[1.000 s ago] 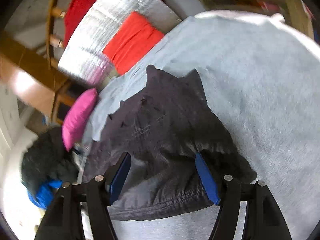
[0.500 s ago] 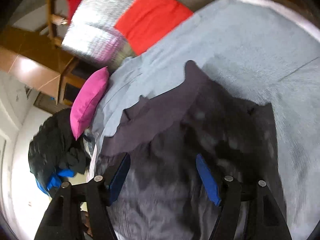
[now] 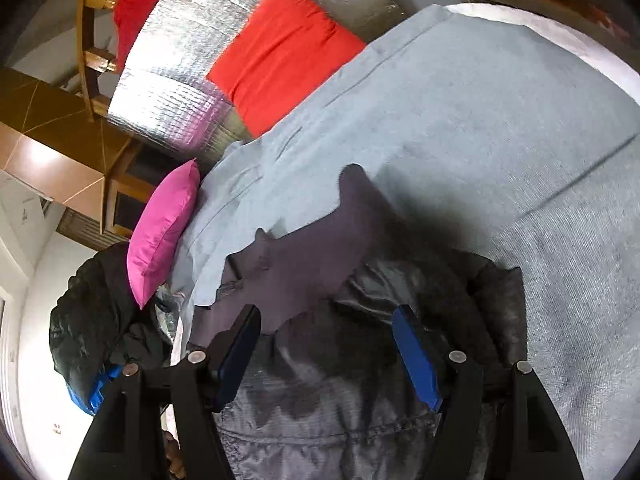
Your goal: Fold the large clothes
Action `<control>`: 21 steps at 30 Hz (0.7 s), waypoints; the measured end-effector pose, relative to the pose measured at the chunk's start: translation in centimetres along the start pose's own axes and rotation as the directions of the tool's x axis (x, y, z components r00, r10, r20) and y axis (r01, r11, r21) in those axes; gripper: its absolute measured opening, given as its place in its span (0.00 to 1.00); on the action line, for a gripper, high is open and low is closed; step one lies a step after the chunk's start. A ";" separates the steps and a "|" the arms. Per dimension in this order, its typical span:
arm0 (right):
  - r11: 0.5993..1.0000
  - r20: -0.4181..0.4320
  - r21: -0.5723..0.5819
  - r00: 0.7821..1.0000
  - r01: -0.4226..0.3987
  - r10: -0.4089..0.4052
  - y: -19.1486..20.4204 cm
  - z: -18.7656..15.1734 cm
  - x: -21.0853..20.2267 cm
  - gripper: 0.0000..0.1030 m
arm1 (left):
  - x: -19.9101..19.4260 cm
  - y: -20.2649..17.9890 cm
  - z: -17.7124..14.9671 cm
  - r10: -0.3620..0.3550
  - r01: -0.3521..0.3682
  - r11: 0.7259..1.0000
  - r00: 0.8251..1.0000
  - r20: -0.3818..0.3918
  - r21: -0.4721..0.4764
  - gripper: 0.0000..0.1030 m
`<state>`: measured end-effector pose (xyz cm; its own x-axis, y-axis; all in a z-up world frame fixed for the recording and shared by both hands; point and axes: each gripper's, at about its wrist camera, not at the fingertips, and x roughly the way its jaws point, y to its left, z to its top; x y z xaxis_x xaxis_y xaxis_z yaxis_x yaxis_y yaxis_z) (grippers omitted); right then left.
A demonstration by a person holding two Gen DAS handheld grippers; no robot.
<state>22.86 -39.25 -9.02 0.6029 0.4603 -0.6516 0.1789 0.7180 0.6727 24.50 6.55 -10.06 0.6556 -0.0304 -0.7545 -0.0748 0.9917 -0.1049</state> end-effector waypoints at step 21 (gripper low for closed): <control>0.997 -0.035 0.053 0.997 0.065 -0.063 -0.9 3.1 3.6 0.70 | 4.6 0.9 2.6 0.052 -0.057 0.997 0.994 -0.096 -0.050 0.84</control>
<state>27.32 -39.89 -10.92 0.5625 0.4323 -0.7048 0.2582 0.7180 0.6464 29.36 7.66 -11.94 0.5754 0.0097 -0.8178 -0.1496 0.9843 -0.0936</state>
